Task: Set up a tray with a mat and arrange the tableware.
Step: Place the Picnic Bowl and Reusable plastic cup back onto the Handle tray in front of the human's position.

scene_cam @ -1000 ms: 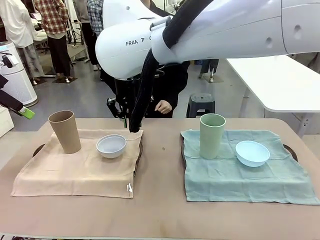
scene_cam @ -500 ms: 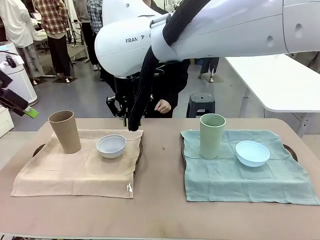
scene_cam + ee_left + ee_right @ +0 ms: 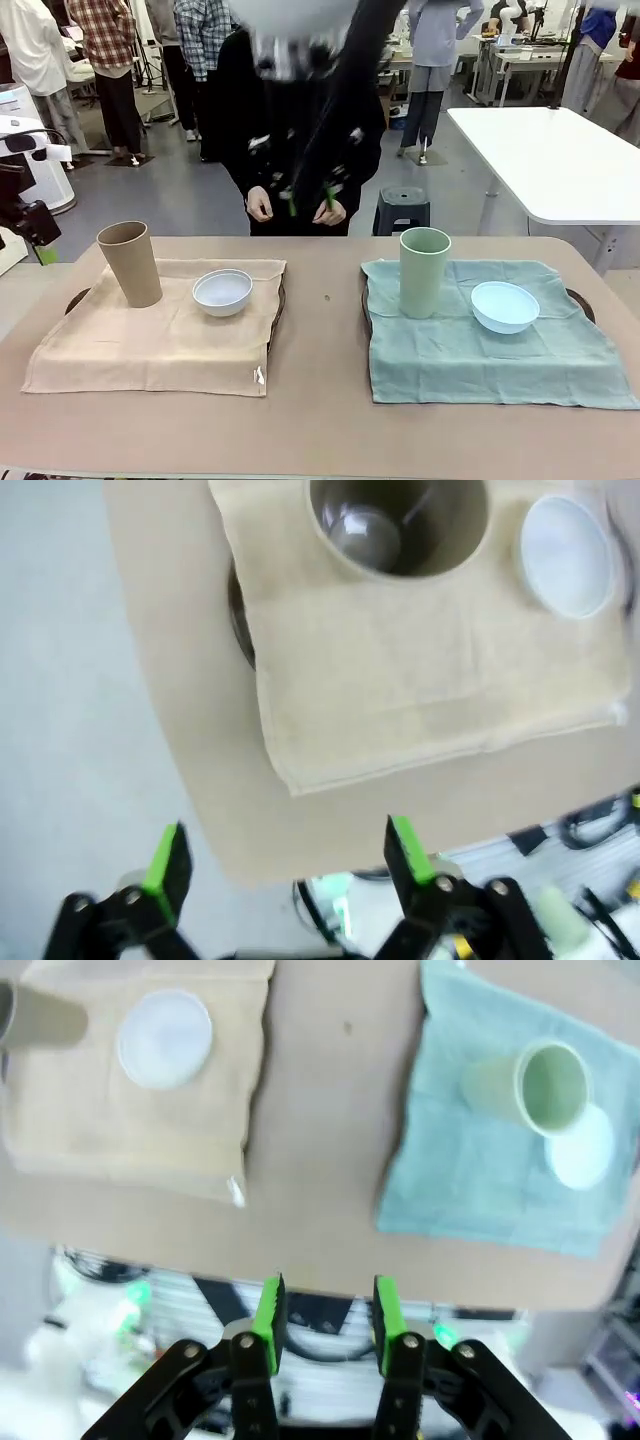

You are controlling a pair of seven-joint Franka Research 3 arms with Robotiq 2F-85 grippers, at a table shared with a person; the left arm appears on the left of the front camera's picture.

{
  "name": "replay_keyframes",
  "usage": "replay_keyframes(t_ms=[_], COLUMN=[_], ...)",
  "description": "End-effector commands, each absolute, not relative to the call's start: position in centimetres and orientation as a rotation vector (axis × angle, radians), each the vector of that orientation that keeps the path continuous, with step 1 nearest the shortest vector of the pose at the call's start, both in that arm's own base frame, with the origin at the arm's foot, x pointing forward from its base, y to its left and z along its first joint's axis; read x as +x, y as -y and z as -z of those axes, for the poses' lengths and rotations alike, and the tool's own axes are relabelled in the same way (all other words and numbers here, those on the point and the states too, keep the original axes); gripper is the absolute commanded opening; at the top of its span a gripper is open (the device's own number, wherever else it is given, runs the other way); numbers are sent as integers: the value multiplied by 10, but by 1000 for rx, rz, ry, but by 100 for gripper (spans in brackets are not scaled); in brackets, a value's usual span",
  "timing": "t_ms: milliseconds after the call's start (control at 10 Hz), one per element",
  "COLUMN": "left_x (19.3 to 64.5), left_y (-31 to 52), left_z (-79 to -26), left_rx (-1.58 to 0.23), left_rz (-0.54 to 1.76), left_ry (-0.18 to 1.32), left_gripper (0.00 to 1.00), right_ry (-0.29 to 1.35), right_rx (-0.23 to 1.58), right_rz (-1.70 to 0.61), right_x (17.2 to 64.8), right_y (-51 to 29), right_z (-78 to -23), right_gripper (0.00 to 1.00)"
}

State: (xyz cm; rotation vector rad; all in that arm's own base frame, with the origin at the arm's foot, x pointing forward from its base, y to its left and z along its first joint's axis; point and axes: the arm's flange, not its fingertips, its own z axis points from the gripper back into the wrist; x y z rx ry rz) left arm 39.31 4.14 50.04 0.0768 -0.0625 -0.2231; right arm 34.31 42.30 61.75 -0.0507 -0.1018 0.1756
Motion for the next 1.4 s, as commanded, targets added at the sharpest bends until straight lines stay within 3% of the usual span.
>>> replay_keyframes(t_ms=[0,100,200,300,400,600,900,1000,1100,1200,1300], left_x=[413,413,413,413,410,413,403,402,402,402,395], left_y=[-42,-42,-42,-42,-39,-63,-107,-110,-92,-92,-108], left_z=[-490,-490,-490,-490,-494,-505,-508,-509,-512,-512,-511], left_rx=[14,14,14,14,47,-237,-702,-654,-512,-512,-615], left_rz=[280,280,280,280,252,292,385,339,327,327,336], left_ry=[152,152,152,152,132,230,287,348,336,336,368], left_gripper=[100,100,100,100,100,100,100,100,100,100,100], right_ry=[126,102,102,137,19,16,25,0,-16,-16,-12], right_rx=[-85,-51,-51,-84,77,388,462,276,454,454,401], right_rz=[-108,-176,-176,-169,-297,-49,197,299,163,163,238], right_x=[301,343,343,299,354,394,356,348,400,400,368], right_y=[-357,-423,-423,-381,-382,-255,-144,-162,-146,-146,-126], right_z=[-649,-617,-617,-660,-634,-621,-568,-571,-596,-596,-573], right_gripper=[48,48,48,48,48,48,48,48,48,48,48])
